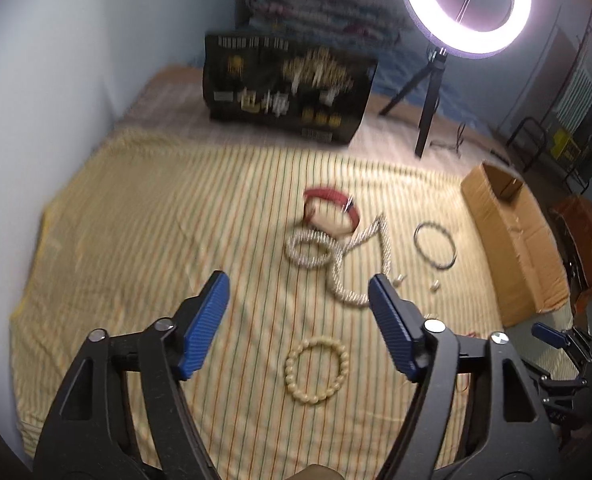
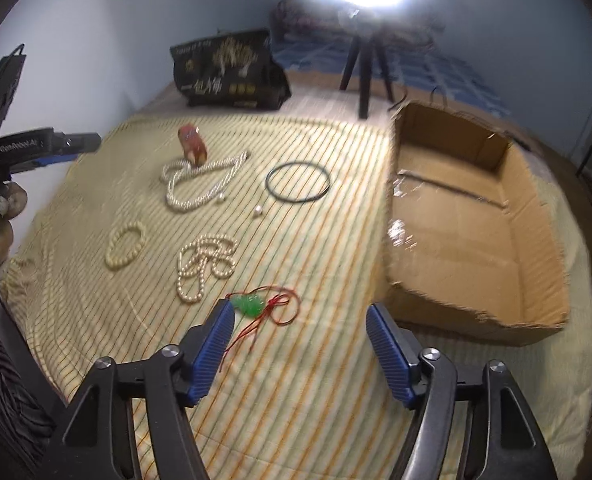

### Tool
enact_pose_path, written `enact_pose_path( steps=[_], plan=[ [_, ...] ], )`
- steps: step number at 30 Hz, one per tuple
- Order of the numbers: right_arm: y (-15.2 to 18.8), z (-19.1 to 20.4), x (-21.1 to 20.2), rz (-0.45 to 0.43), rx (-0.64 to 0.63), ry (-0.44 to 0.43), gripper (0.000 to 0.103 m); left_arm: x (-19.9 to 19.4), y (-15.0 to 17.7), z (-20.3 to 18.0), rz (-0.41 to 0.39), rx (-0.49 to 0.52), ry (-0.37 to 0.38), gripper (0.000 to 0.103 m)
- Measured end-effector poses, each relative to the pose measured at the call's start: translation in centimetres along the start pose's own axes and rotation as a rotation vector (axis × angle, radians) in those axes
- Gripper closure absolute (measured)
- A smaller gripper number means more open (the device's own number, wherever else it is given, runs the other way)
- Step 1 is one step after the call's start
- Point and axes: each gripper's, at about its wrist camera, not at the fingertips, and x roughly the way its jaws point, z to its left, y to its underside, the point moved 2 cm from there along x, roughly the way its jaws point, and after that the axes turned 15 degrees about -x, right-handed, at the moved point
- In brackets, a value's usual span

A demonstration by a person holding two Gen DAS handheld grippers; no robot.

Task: Organize jewelry
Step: 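Close the right tool on the green jade pendant while the left tool grasps the pearl necklace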

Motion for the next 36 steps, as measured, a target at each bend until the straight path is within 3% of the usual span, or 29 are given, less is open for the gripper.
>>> enact_pose_path(
  steps=[3,10,15,20,22,29,36],
  plan=[
    [-0.2,0.3,1.2,0.008,0.008,-0.053,0.041,1.3,0.1,0.3,0.041,-0.027,0.019,0.035],
    [-0.2,1.4,3.1,0.053,-0.032,-0.087,0.054,3.8,0.4,-0.3,0.11,-0.035,0.044,0.047],
    [-0.2,1.2,4.4,0.074,0.019,-0.152,0.061,5.1,0.8,-0.6,0.153,-0.046,0.054,0.048],
    [-0.5,1.8,5.3,0.094,-0.005,-0.128,0.061,6.2,0.8,-0.3,0.178,-0.072,0.057,0.048],
    [-0.6,1.9,5.6,0.1,-0.006,-0.125,0.061,6.9,0.8,-0.1,0.195,-0.084,0.056,0.055],
    [-0.8,2.9,6.4,0.105,-0.06,-0.084,0.054,8.6,0.6,0.0,0.239,-0.157,0.087,0.055],
    [-1.0,3.5,6.7,0.111,-0.104,-0.052,0.054,10.8,0.8,-0.9,0.254,-0.151,0.052,0.055]
  ],
)
